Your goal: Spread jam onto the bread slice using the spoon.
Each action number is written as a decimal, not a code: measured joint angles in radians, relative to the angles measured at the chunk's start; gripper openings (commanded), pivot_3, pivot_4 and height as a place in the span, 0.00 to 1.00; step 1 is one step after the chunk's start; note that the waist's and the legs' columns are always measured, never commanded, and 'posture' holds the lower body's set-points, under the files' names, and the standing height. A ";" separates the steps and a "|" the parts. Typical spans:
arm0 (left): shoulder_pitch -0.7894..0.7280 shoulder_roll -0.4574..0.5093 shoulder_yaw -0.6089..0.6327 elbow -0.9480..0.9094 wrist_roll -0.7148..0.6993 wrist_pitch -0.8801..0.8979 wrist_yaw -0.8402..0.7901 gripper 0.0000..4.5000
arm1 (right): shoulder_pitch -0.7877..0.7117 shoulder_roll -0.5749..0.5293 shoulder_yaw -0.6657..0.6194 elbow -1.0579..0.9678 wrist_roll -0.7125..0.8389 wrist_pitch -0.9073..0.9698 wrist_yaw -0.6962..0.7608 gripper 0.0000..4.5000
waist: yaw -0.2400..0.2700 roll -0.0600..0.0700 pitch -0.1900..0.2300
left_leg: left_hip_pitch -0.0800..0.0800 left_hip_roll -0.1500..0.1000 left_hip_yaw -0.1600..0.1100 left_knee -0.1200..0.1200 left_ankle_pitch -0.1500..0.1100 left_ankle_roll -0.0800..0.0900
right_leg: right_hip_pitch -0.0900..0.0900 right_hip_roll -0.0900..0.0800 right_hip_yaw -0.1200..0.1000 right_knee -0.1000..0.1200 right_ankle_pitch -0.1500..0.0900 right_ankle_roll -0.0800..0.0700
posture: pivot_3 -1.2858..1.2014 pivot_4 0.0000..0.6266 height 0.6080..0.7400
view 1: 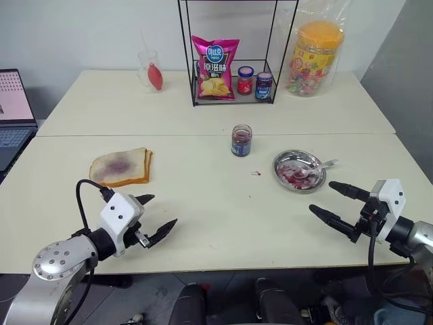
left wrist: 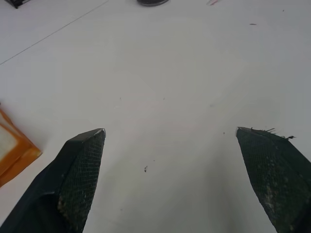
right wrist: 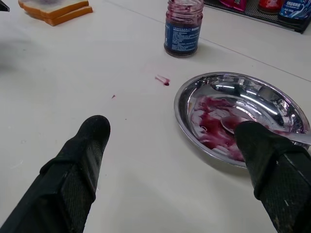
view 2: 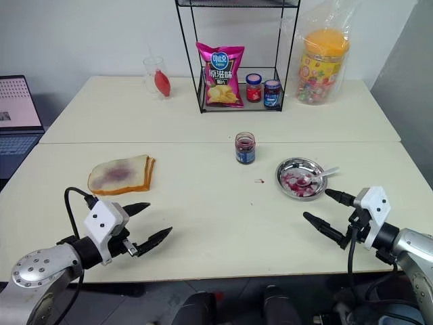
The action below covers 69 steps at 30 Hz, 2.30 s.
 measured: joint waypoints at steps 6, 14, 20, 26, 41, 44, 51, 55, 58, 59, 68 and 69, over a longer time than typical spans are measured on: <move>-0.003 -0.007 -0.003 -0.002 -0.005 0.009 0.008 1.00 | 0.008 0.008 0.017 -0.006 0.000 0.002 -0.010 0.99 | 0.000 0.000 0.000 | 0.000 0.000 0.000 0.000 0.000 0.000 | 0.000 0.000 0.000 0.000 0.000 0.000 | 0.52 0.24 1.00; -0.022 -0.002 -0.037 -0.002 0.028 0.002 0.020 1.00 | 0.000 0.042 0.048 -0.020 0.000 0.002 -0.032 0.99 | 0.000 0.000 0.000 | 0.000 0.000 0.000 0.000 0.000 0.000 | 0.000 0.000 0.000 0.000 0.000 0.000 | 0.52 0.24 1.00; -0.028 -0.030 -0.036 0.006 0.008 -0.046 -0.001 1.00 | 0.007 0.038 0.058 -0.025 -0.009 0.001 -0.023 0.99 | 0.000 0.000 0.000 | 0.000 0.000 0.001 0.000 0.000 0.000 | 0.000 0.000 0.001 0.000 0.000 0.000 | 0.52 0.24 1.00; -0.057 -0.083 -0.016 0.049 -0.012 -0.092 0.029 1.00 | -0.030 0.036 0.069 -0.024 -0.010 0.003 -0.012 0.99 | 0.000 0.000 0.000 | 0.000 0.000 0.001 0.000 0.000 0.000 | 0.000 0.000 0.001 0.000 0.000 0.001 | 0.52 0.24 1.00; -0.343 -0.321 0.317 0.399 -0.091 0.036 0.537 1.00 | -0.489 0.074 0.354 -0.114 0.014 0.315 -0.116 0.99 | -0.011 -0.006 -0.002 | -0.001 0.000 -0.003 0.001 0.000 -0.001 | 0.000 0.002 -0.003 0.000 0.005 0.009 | 0.52 0.24 1.00; -0.403 -0.333 0.333 0.466 -0.122 0.081 0.586 1.00 | -0.589 0.074 0.429 -0.060 -0.018 0.350 -0.105 0.99 | 0.001 -0.007 -0.001 | -0.002 0.000 -0.004 0.001 0.000 -0.001 | 0.000 0.001 -0.004 -0.002 0.006 0.010 | 0.52 0.24 1.00; -0.517 -0.334 0.338 0.589 -0.149 0.116 0.637 1.00 | -0.692 0.085 0.489 0.006 -0.057 0.371 -0.074 0.99 | 0.003 -0.008 -0.001 | -0.002 0.000 -0.004 0.001 0.000 -0.001 | 0.001 0.001 -0.004 -0.002 0.007 0.011 | 0.52 0.24 1.00; -0.574 -0.333 0.339 0.663 -0.166 0.157 0.667 1.00 | -0.700 0.081 0.502 0.023 -0.075 0.371 -0.050 0.99 | 0.002 -0.009 -0.001 | -0.002 0.000 -0.004 0.001 0.000 -0.001 | 0.001 0.001 -0.004 -0.002 0.007 0.011 | 0.52 0.24 1.00; -0.587 -0.334 0.339 0.686 -0.168 0.164 0.677 1.00 | -0.700 0.076 0.502 0.024 -0.087 0.371 -0.048 0.99 | 0.001 -0.009 -0.001 | -0.002 0.000 -0.004 0.001 0.000 -0.001 | 0.000 0.001 -0.004 -0.002 0.007 0.011 | 0.52 0.24 1.00; -0.599 -0.334 0.338 0.695 -0.168 0.164 0.680 0.96 | -0.700 0.076 0.502 0.024 -0.089 0.373 -0.049 1.00 | 0.001 -0.009 -0.001 | -0.002 0.000 -0.004 0.001 0.000 -0.001 | 0.000 0.001 -0.004 -0.001 0.007 0.011 | 0.52 0.24 1.00; -0.626 -0.338 0.329 0.699 -0.159 0.152 0.719 0.57 | -0.698 0.076 0.500 0.018 -0.096 0.404 -0.052 1.00 | 0.002 -0.009 -0.001 | -0.002 0.000 -0.004 0.001 0.000 -0.001 | 0.000 0.001 -0.004 -0.001 0.007 0.011 | 0.52 0.24 1.00; -0.626 -0.338 0.328 0.699 -0.158 0.151 0.721 0.54 | -0.698 0.076 0.500 0.017 -0.096 0.408 -0.052 1.00 | 0.002 -0.009 -0.001 | -0.002 0.000 -0.004 0.001 0.000 -0.001 | 0.000 0.001 -0.004 -0.001 0.007 0.011 | 0.52 0.24 1.00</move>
